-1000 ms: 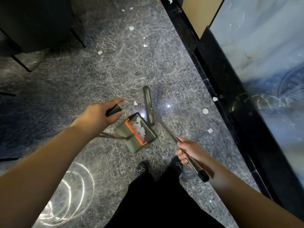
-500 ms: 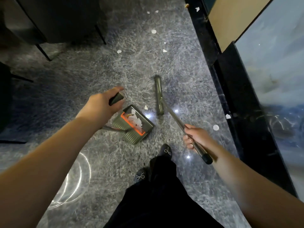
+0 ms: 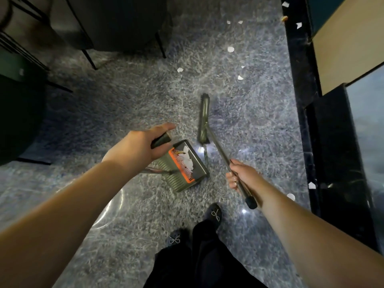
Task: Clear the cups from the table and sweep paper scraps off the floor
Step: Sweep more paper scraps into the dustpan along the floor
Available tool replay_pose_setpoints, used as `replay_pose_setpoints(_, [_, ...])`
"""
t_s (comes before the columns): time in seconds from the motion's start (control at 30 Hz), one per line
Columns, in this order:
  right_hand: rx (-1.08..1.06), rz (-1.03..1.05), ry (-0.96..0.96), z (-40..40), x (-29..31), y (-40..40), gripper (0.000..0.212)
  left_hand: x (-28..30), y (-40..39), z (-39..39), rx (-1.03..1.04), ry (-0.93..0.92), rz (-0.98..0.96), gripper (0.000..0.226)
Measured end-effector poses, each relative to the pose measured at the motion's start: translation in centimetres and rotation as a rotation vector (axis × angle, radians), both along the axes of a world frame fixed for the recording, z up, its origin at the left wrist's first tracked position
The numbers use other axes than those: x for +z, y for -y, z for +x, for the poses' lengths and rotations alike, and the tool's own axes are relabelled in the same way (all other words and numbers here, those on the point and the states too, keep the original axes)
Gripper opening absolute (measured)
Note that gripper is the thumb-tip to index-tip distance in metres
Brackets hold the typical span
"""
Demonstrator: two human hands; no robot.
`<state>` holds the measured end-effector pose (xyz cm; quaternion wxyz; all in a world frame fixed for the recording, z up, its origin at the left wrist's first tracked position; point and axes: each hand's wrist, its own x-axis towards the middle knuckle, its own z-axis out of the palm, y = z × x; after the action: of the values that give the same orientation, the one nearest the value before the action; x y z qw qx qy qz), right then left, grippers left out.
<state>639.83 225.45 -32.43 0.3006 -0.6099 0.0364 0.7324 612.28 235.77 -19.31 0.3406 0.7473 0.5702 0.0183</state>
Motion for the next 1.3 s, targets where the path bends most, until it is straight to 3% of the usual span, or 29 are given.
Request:
replay_pose_setpoints(0.27, [0.013, -0.197, -0.089, -1.2, 0.8, 1.0, 0.046, 0.0, -0.5, 0.2, -0.005, -0.008, -0.026, 0.051])
replay_pose_setpoints(0.47, [-0.047, -0.288, -0.150, -3.4, 3.5, 4.3, 0.024, 0.2, -0.1, 0.1, 0.003, 0.015, -0.019, 0.048])
replay_pose_setpoints(0.6, [-0.132, -0.274, -0.266, -3.2, 5.9, 6.0, 0.028, 0.3, 0.7, 0.5, -0.008, 0.028, -0.019, 0.048])
replay_pose_setpoints(0.7, [-0.229, -0.174, -0.206, -3.6, 7.2, 7.8, 0.017, 0.3, 1.6, 0.5, -0.023, 0.040, -0.024, 0.047])
replay_pose_setpoints(0.83, [-0.146, -0.088, -0.065, -4.6, 7.9, 10.1, 0.031, 0.7, 3.3, -0.1, -0.007, 0.114, -0.029, 0.042])
replay_pose_setpoints(1.03, [-0.176, -0.018, 0.033, -4.8, 9.3, 16.7, 0.034, 1.5, 7.9, -1.0, -0.018, 0.239, -0.093, 0.039])
replay_pose_setpoints(1.3, [-0.276, -0.009, 0.238, -4.5, 11.9, 27.9, 0.028, 3.4, 12.3, 3.8, -0.296, 0.193, -0.068, 0.041])
